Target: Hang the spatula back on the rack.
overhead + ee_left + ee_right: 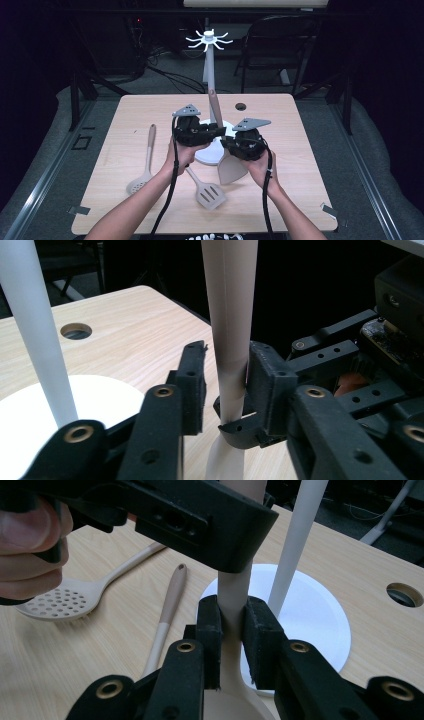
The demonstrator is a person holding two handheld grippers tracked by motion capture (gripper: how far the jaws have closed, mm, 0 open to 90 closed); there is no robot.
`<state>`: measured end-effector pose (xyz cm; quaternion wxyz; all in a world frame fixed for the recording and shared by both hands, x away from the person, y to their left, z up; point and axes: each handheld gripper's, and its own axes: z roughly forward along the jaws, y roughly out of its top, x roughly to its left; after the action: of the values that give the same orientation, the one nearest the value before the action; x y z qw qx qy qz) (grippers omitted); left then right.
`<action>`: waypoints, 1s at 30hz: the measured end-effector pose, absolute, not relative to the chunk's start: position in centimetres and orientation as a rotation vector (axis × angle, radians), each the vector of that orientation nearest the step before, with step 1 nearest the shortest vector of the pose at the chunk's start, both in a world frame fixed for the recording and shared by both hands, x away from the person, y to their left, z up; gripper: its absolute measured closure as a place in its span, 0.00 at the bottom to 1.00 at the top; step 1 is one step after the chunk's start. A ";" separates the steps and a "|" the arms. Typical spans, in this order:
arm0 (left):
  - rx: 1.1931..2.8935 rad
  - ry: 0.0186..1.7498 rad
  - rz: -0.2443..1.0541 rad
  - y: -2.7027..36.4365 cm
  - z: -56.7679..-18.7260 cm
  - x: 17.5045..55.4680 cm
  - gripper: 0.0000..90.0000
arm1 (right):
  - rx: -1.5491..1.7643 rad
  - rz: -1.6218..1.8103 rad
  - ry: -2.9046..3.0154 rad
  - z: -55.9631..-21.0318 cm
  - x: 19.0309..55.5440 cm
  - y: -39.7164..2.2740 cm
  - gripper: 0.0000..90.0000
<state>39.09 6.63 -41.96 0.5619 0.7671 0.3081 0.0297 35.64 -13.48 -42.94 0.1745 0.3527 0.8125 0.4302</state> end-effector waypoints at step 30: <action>1.762 0.651 0.113 7.0 -40.9 38.7 0.86 | 0.967 1.315 2.293 -42.8 35.3 -14.7 0.76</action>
<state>38.71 7.00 -40.94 0.5890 0.7567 0.2795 0.0485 35.27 -14.68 -42.81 0.1627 0.3389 0.8039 0.4609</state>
